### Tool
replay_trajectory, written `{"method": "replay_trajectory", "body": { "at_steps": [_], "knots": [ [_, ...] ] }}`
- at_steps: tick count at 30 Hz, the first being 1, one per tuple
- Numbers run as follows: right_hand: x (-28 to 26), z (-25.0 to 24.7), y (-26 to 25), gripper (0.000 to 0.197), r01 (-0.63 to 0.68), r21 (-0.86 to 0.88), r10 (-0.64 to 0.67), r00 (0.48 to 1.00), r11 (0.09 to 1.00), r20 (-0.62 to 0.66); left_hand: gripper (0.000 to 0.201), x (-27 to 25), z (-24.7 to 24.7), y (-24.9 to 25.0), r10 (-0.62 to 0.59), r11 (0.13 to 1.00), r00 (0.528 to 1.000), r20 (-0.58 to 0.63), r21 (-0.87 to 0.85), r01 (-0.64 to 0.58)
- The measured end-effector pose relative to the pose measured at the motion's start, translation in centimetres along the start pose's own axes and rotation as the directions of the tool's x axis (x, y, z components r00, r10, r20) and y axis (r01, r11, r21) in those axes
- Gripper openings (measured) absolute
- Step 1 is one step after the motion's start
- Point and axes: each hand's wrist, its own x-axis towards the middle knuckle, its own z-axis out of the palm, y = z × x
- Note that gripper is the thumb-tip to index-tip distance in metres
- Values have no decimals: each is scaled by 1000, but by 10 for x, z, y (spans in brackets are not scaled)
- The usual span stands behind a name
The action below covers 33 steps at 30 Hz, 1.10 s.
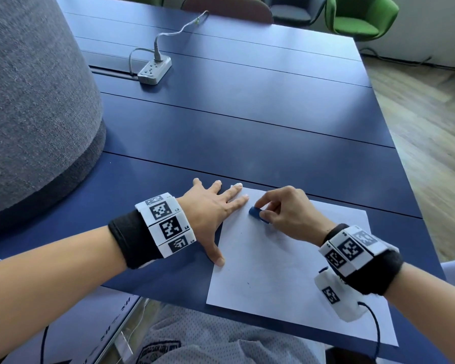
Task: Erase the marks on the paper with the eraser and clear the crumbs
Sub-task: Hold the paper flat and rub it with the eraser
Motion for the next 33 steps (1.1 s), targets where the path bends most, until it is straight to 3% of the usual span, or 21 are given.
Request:
{"method": "replay_trajectory", "body": {
  "at_steps": [4, 9, 13, 18, 23, 28, 33],
  "knots": [
    [6, -9, 6, 16, -35, 29, 38, 994, 999, -101, 142, 0, -1, 2, -11, 1000, 1000, 10, 26, 11],
    [-10, 7, -4, 16, 40, 3, -40, 996, 999, 83, 141, -1, -3, 5, -22, 998, 1000, 1, 55, 21],
    [-1, -8, 9, 15, -54, 28, 57, 993, 998, -106, 141, 0, -4, 7, -31, 998, 1000, 2, 61, 31],
    [-10, 2, 0, 16, 19, 8, -19, 999, 1000, 34, 141, 0, -4, 8, -40, 996, 999, 1, 81, 39],
    [6, -8, 7, 16, -27, 32, 30, 995, 999, -90, 141, 0, -3, 5, -37, 996, 999, -1, 79, 37],
    [-10, 6, -6, 17, 113, 22, -116, 977, 993, 180, 141, -1, -2, 5, -45, 997, 999, -4, 66, 45],
    [5, 0, 0, 15, 58, 36, -58, 998, 998, -7, 142, -1, -2, 7, -52, 996, 999, -3, 66, 52]
  ]
}}
